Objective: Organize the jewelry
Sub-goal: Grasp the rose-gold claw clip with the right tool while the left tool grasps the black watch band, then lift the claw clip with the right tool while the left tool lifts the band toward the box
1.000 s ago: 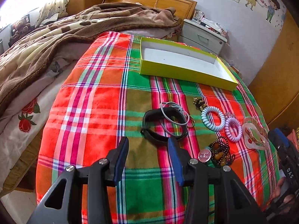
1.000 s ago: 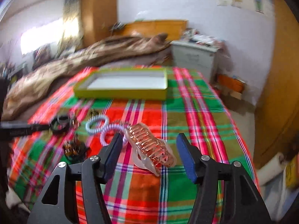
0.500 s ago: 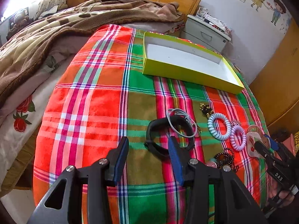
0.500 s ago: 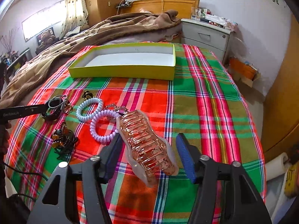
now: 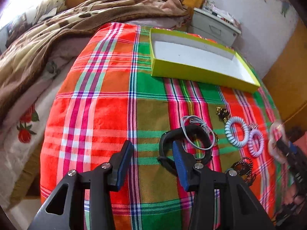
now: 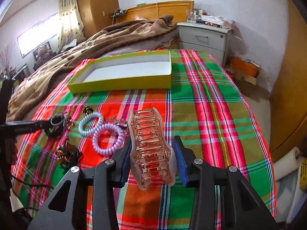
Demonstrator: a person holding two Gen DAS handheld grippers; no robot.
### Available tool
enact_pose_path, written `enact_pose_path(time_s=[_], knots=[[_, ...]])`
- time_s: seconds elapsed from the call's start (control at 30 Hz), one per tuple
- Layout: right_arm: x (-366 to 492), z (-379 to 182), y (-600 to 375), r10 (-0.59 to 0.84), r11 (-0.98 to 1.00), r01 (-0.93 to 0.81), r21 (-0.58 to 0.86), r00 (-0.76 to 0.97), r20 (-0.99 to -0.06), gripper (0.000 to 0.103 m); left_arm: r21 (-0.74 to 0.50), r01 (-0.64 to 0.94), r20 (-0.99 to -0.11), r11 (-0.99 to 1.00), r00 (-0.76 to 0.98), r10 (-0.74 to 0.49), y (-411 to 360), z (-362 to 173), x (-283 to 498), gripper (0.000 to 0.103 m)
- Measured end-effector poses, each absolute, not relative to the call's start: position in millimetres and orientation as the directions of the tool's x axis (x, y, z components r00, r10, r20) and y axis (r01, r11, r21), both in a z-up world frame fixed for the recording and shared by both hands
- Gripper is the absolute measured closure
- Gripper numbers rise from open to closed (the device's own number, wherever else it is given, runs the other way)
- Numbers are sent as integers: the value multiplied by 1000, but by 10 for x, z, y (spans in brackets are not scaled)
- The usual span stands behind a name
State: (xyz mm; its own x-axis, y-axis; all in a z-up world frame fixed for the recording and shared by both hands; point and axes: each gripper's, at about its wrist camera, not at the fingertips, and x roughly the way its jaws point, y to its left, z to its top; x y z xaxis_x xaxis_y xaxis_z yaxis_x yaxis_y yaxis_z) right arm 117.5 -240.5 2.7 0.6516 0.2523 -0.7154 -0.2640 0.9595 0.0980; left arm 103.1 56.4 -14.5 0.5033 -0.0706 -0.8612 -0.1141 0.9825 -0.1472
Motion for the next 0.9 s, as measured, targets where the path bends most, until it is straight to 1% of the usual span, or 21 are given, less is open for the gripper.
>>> enact_pose_path(time_s=[0.07,0.27,0.33,0.4,0.43,0.5,0.7,0.9], knots=[[1192,36,-2424,252,961,-253,107,657,-710,61,-134,-90,-865,987,496,-72,516,-148,1057,58],[1226,45,-2424,263,960,-251,123,657,-706,61,-68,-71,-862,995,506,-23,413,-162,1102,58],[1233,48,-2415,264,960,-252,123,660,-704,61,-57,-63,-862,996,507,-17,393,-159,1105,63],[1244,52,-2413,264,960,-249,126,661,-702,61,-85,-60,-860,995,509,-43,414,-151,1113,78],[1251,56,-2411,268,959,-249,132,662,-700,61,-105,-61,-859,993,509,-59,428,-147,1118,82],[1267,63,-2401,272,959,-250,136,661,-699,61,-124,-65,-859,990,506,-74,447,-145,1125,83],[1281,104,-2362,281,956,-256,142,667,-690,61,-128,-68,-857,990,510,-76,473,-93,1080,88],[1284,140,-2335,290,954,-262,148,674,-680,61,-148,-48,-851,988,516,-103,526,7,993,88]])
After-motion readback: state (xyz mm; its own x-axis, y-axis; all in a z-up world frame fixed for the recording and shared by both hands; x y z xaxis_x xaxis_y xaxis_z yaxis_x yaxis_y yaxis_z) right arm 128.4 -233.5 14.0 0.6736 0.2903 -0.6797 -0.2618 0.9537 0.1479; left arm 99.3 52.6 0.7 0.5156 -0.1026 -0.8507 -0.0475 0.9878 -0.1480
